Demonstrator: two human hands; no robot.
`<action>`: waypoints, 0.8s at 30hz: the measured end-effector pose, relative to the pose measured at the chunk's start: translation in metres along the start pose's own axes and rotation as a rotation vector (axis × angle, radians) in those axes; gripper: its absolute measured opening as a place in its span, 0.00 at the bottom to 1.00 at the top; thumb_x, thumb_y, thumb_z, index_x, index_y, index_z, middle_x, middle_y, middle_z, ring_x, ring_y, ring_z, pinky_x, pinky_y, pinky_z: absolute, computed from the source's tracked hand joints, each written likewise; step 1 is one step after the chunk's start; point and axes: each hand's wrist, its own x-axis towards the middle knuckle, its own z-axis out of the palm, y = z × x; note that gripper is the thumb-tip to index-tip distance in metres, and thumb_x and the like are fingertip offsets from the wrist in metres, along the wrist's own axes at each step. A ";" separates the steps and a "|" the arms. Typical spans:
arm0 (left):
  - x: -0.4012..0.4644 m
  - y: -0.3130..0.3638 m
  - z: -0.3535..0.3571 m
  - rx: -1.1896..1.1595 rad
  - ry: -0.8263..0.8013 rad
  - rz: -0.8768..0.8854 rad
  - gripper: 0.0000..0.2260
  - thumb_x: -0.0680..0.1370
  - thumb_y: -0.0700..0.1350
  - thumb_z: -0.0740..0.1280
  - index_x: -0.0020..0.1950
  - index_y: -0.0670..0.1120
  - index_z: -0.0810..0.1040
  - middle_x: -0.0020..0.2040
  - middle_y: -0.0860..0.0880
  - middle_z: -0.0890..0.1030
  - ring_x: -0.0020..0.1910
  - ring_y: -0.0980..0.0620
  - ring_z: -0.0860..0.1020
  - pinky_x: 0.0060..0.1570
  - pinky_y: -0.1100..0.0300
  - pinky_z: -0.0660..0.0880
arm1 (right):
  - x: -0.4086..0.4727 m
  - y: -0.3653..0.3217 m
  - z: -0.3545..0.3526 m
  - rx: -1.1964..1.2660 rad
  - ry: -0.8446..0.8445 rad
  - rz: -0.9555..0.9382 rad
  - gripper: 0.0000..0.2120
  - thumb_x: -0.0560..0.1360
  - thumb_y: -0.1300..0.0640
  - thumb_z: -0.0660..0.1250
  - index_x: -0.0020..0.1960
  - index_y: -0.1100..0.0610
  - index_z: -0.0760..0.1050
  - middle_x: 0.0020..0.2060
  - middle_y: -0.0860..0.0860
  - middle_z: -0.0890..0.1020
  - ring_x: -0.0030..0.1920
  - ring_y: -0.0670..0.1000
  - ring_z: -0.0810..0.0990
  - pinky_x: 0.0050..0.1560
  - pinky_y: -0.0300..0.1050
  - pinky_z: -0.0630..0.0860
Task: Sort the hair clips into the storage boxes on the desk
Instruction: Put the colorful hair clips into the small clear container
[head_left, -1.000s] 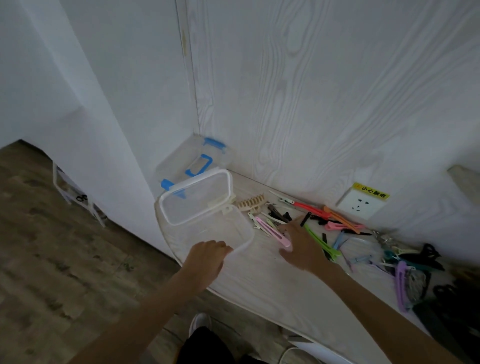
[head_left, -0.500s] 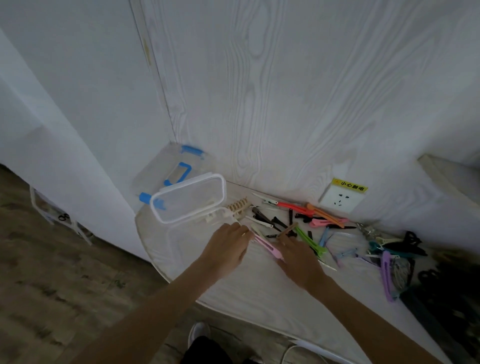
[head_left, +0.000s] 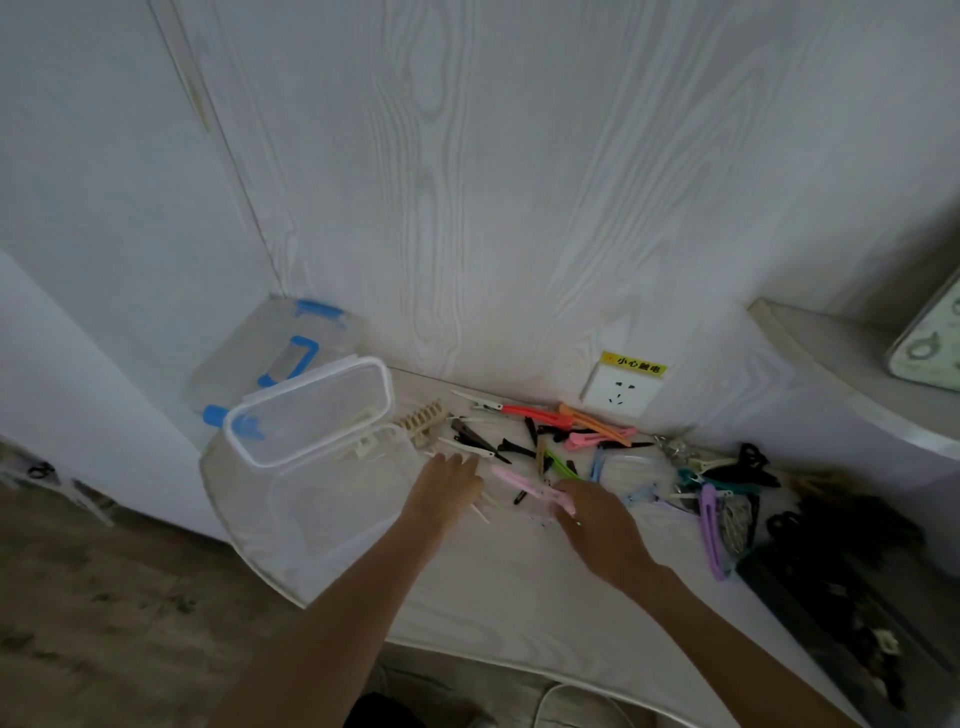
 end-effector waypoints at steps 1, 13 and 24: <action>-0.002 -0.001 0.000 -0.008 0.014 0.041 0.12 0.77 0.36 0.59 0.59 0.38 0.76 0.60 0.41 0.75 0.60 0.41 0.72 0.56 0.50 0.70 | 0.001 0.000 -0.002 0.062 0.027 0.048 0.13 0.79 0.55 0.59 0.62 0.56 0.73 0.51 0.54 0.79 0.49 0.52 0.77 0.48 0.42 0.71; -0.110 -0.056 0.001 -0.662 0.622 -0.446 0.02 0.76 0.46 0.67 0.47 0.49 0.79 0.41 0.53 0.83 0.40 0.57 0.80 0.41 0.67 0.74 | 0.054 -0.072 -0.031 0.474 0.004 -0.056 0.13 0.79 0.54 0.60 0.62 0.55 0.71 0.50 0.49 0.77 0.44 0.50 0.77 0.44 0.43 0.73; -0.147 -0.088 0.028 -0.765 0.413 -0.650 0.12 0.78 0.46 0.64 0.61 0.53 0.75 0.58 0.54 0.80 0.58 0.53 0.77 0.58 0.57 0.74 | 0.068 -0.135 0.036 0.066 0.012 -0.465 0.16 0.77 0.51 0.55 0.59 0.52 0.75 0.55 0.50 0.80 0.56 0.54 0.76 0.58 0.49 0.71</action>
